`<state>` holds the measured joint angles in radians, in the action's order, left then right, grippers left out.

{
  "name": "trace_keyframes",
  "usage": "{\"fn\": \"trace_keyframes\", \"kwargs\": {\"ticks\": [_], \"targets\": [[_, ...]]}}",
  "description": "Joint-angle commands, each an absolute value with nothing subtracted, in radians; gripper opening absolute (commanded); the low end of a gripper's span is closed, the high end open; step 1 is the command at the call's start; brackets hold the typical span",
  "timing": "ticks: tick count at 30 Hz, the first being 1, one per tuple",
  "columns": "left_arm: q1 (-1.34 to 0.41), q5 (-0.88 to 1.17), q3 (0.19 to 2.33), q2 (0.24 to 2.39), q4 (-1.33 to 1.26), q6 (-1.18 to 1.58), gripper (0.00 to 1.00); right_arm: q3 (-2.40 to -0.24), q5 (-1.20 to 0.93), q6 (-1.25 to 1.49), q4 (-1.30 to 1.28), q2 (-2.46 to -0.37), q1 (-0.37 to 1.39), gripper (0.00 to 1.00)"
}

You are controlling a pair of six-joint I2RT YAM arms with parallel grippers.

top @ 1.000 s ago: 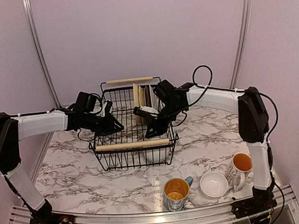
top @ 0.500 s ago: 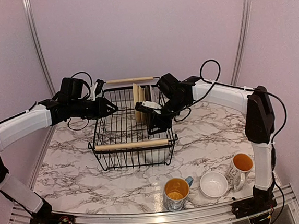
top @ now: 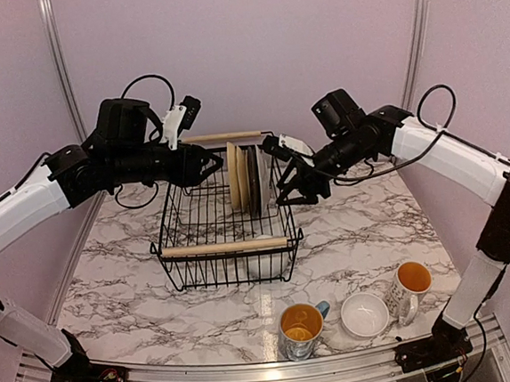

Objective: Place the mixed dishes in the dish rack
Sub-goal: Grab the bowl from the corner of the board.

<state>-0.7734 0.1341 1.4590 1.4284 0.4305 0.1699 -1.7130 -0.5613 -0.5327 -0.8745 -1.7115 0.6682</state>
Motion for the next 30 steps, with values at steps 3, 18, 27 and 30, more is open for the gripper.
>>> {"fn": "trace_keyframes", "kwargs": {"ticks": [3, 18, 27, 30], "targets": [[-0.952, 0.012, 1.523, 1.422, 0.477, 0.042, 0.46, -1.459, -0.548, -0.595, -0.916, -1.481, 0.504, 0.52], [-1.352, -0.025, 1.933, 1.938, 0.648, -0.169, 0.47, -1.014, -0.512, -0.673, -0.920, -1.210, 0.206, 0.55], [-1.456, -0.003, 2.125, 2.186, 0.727, -0.252, 0.45, -1.001, -0.481, -0.608, -0.841, -1.249, 0.150, 0.56], [-1.473, 0.018, 2.167, 2.246, 0.745, -0.256, 0.45, -0.975, -0.496, -0.573, -0.796, -1.253, 0.151, 0.56]]}}
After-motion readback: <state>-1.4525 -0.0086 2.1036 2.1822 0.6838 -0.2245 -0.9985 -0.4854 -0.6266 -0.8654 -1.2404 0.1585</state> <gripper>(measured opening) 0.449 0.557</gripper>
